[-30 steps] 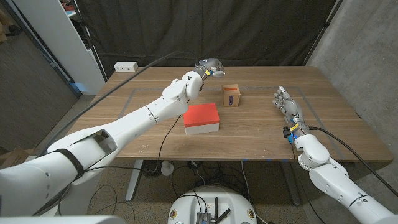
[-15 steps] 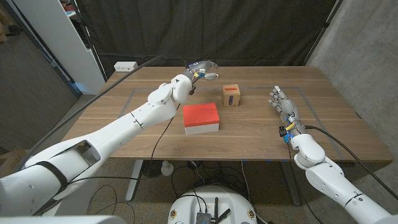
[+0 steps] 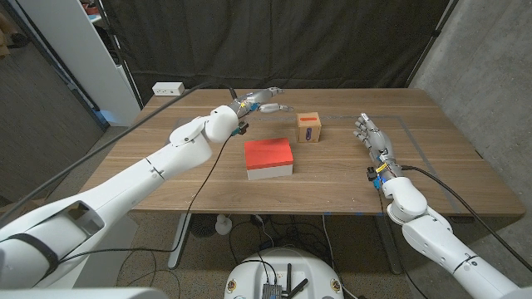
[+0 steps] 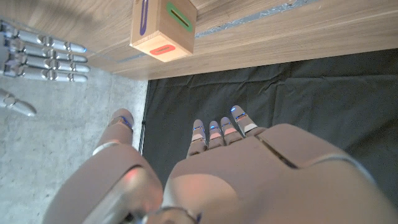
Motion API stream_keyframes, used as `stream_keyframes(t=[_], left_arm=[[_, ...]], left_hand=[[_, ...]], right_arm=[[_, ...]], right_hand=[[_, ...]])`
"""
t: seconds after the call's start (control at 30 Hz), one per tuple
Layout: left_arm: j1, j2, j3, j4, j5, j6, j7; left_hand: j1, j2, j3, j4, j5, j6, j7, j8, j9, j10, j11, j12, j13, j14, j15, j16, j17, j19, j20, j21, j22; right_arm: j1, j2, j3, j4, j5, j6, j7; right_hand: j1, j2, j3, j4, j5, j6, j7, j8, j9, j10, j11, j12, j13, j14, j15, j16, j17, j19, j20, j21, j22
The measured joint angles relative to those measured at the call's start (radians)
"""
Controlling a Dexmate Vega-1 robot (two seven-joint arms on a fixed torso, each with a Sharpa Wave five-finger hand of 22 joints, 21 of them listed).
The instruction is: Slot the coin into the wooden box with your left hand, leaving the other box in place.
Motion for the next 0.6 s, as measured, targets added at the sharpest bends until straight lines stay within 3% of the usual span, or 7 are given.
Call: stream_keyframes(t=[0.17, 0.37, 0.6], left_arm=[[0.069, 0.007, -0.058, 0.024, -0.099, -0.136, 0.084], [0.130, 0.001, -0.109, 0.056, -0.205, -0.258, 0.142], [0.215, -0.036, -0.175, 0.114, -0.337, -0.394, 0.196]], left_hand=[[-0.041, -0.020, -0.019, 0.000, -0.008, -0.049, 0.004, 0.000, -0.004, -0.016, 0.016, 0.000, 0.000, -0.016, 0.009, 0.000, -0.001, 0.000, 0.000, -0.043, 0.000], [-0.058, -0.018, -0.023, -0.004, -0.008, -0.071, 0.000, 0.000, -0.005, -0.029, 0.029, 0.000, -0.001, -0.030, 0.024, 0.000, -0.006, 0.000, 0.000, -0.081, 0.000], [-0.080, -0.020, -0.032, -0.012, -0.008, -0.026, 0.017, 0.012, -0.005, -0.002, 0.017, 0.008, -0.005, 0.001, 0.017, 0.009, -0.006, 0.000, 0.000, -0.097, 0.000]], right_arm=[[-0.006, 0.002, -0.001, -0.008, -0.003, -0.001, -0.008], [-0.015, 0.004, 0.001, -0.014, -0.002, 0.000, -0.010], [-0.025, 0.006, 0.007, -0.014, 0.008, 0.023, 0.000]], right_hand=[[0.000, 0.000, 0.000, 0.000, 0.000, 0.010, 0.005, 0.000, 0.000, -0.011, 0.000, 0.000, -0.001, 0.000, 0.000, 0.000, 0.000, 0.004, -0.004, 0.000, 0.000], [0.000, 0.000, 0.000, 0.000, 0.000, 0.010, 0.005, 0.000, 0.000, -0.011, 0.000, 0.000, -0.001, 0.000, 0.000, 0.000, 0.000, 0.004, -0.004, 0.000, 0.000], [0.000, 0.000, 0.000, 0.000, 0.000, 0.010, 0.005, 0.000, 0.000, -0.011, 0.000, 0.000, -0.001, 0.000, 0.000, 0.000, 0.000, 0.003, -0.004, 0.000, 0.000]])
